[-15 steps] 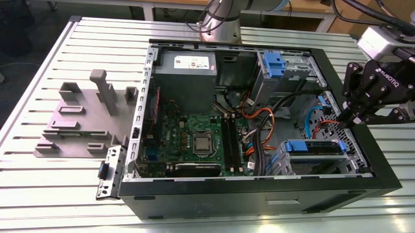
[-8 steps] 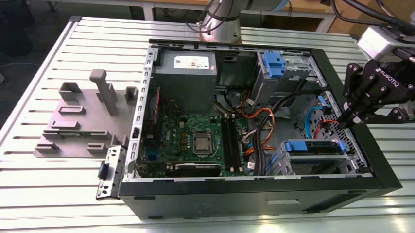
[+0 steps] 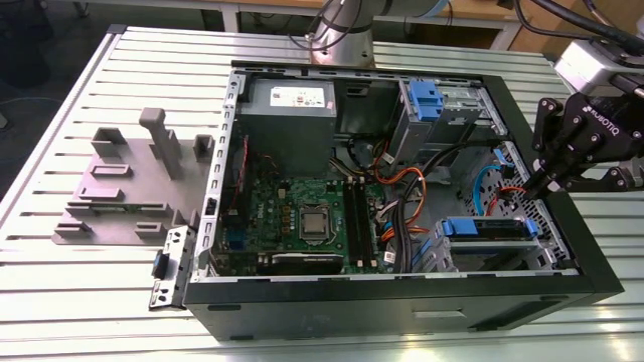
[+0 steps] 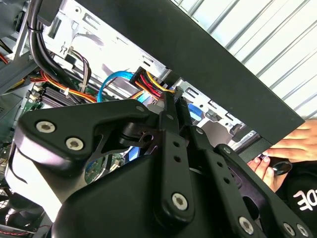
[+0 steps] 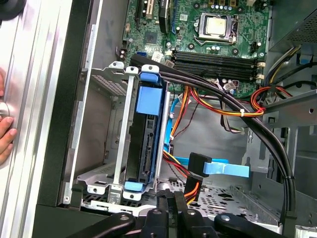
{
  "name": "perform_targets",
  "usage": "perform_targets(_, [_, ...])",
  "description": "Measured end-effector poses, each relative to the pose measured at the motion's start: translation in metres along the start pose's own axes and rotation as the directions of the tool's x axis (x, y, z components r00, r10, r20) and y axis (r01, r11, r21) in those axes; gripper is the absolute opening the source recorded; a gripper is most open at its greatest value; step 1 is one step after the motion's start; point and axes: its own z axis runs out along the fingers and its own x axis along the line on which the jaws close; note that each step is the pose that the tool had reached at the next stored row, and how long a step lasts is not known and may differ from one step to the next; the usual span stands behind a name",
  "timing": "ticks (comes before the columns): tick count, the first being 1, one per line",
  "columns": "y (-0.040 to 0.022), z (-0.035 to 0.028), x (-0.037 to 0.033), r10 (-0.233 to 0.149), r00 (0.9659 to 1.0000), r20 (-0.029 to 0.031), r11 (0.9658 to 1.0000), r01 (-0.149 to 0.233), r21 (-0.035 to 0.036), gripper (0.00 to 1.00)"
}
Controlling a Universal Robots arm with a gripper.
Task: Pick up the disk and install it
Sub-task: 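Insert the first disk wire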
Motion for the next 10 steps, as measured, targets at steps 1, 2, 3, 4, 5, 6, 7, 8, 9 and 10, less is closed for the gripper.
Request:
perform_targets(1, [0.0,0.0,0.0,0.0,1.0,0.0,1.0,0.0,0.0,0.17])
perform_targets(2, [0.0,0.0,0.0,0.0,1.0,0.0,1.0,0.0,0.0,0.17])
perform_targets(3, [0.0,0.0,0.0,0.0,1.0,0.0,1.0,0.0,0.0,0.17])
perform_targets(4, [0.0,0.0,0.0,0.0,1.0,0.0,1.0,0.0,0.0,0.17])
perform_targets(5, [0.0,0.0,0.0,0.0,1.0,0.0,1.0,0.0,0.0,0.17])
perform_targets(6, [0.0004,0.0001,-0.0001,0.0,1.0,0.0001,1.0,0.0,0.0,0.17])
perform_targets(7, [0.0011,0.0001,-0.0003,0.0,1.0,0.0,1.0,0.0,0.0,0.17])
perform_targets(8, [0.002,0.0001,-0.0003,0.0,1.0,0.0,1.0,0.0,0.0,0.17])
perform_targets(9, [0.0031,0.0002,-0.0004,0.0,1.0,-0.0001,1.0,0.0,0.0002,0.17])
perform_targets(10, [0.0043,0.0003,-0.0005,0.0,1.0,-0.0001,1.0,0.0,0.0005,0.17])
